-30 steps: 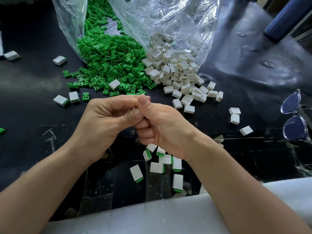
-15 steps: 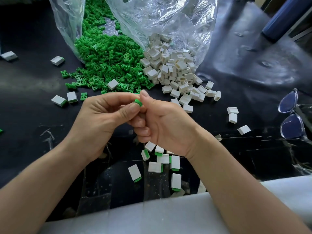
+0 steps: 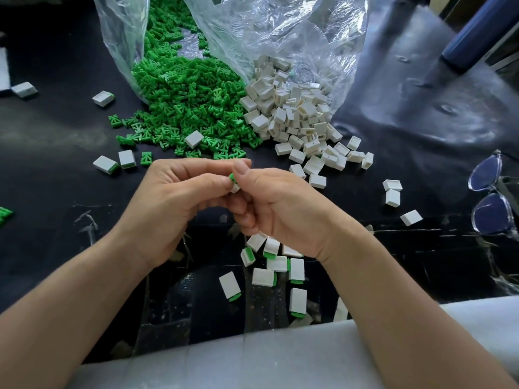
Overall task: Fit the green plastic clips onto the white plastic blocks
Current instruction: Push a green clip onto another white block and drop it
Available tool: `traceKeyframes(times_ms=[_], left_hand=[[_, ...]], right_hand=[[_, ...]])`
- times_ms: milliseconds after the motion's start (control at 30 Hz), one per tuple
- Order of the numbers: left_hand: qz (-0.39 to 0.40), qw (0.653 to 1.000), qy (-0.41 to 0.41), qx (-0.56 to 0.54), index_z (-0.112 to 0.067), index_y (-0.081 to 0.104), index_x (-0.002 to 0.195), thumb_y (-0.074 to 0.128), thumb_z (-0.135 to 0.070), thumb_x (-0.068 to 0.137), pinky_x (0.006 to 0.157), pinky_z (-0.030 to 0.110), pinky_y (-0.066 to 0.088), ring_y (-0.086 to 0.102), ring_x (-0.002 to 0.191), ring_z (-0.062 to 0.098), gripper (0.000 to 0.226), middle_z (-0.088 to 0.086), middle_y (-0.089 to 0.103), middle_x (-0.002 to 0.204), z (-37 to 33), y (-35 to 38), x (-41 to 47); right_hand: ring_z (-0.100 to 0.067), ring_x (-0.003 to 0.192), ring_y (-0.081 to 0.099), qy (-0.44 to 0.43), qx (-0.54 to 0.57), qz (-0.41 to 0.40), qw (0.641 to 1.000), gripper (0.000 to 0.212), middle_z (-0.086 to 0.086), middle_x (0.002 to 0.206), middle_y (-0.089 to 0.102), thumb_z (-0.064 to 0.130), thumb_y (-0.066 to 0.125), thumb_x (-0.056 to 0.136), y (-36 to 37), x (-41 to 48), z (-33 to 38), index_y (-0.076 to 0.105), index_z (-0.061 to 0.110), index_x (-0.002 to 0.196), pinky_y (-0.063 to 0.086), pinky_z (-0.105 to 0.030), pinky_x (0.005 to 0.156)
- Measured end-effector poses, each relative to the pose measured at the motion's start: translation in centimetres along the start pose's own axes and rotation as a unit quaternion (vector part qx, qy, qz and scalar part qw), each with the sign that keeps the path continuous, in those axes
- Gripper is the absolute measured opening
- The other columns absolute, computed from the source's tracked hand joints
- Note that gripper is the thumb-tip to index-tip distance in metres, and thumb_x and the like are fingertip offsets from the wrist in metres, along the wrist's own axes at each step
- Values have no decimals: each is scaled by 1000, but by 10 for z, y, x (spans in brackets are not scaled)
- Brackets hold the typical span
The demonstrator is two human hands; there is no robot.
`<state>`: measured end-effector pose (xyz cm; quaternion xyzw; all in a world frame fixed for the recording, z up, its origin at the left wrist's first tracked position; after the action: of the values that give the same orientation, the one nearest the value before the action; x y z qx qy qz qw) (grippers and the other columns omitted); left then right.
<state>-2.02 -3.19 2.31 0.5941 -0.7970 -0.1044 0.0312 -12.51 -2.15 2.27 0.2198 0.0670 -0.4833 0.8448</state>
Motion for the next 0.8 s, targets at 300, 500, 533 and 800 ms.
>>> traceKeyframes(times_ms=[300, 500, 533, 800], left_hand=[[13, 1000, -14, -16, -5, 75, 82, 56, -5, 69, 53, 28, 53, 57, 51, 25, 24, 25, 62, 72, -1, 2, 0], [14, 1000, -13, -15, -5, 74, 87, 56, -5, 69, 53, 27, 53, 59, 50, 24, 26, 17, 64, 60, -1, 2, 0], [11, 1000, -12, -15, -6, 75, 86, 56, -5, 69, 53, 26, 53, 59, 49, 24, 25, 17, 64, 60, 0, 2, 0], [-20, 999, -21, -27, -8, 76, 69, 64, -6, 58, 52, 25, 54, 67, 58, 22, 16, 9, 74, 80, 1, 4, -2]], right_hand=[[-12, 52, 48, -9, -86, -19, 996, 53, -3, 63, 52, 31, 30, 98, -3, -1, 0, 51, -14, 116, 39, -21, 52], [-10, 53, 45, -19, -135, -43, 990, 52, 0, 63, 48, 30, 30, 98, -4, -1, -1, 49, -14, 118, 37, -23, 53], [-11, 53, 45, -22, -148, -51, 987, 52, 0, 63, 48, 31, 30, 99, -4, -1, -1, 49, -13, 120, 37, -23, 53], [-9, 55, 32, -26, -147, -81, 985, 33, 1, 63, 33, 24, 32, 100, 0, 1, -4, 54, 3, 113, 29, -22, 53]])
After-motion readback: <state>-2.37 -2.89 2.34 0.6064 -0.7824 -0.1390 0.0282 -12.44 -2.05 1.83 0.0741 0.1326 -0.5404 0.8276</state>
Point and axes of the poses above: each hand's wrist, its own x-axis towards the middle knuckle, its own y-axis out of the palm, z = x × y, the point moved 5 cm from there along x, towards the middle knuckle
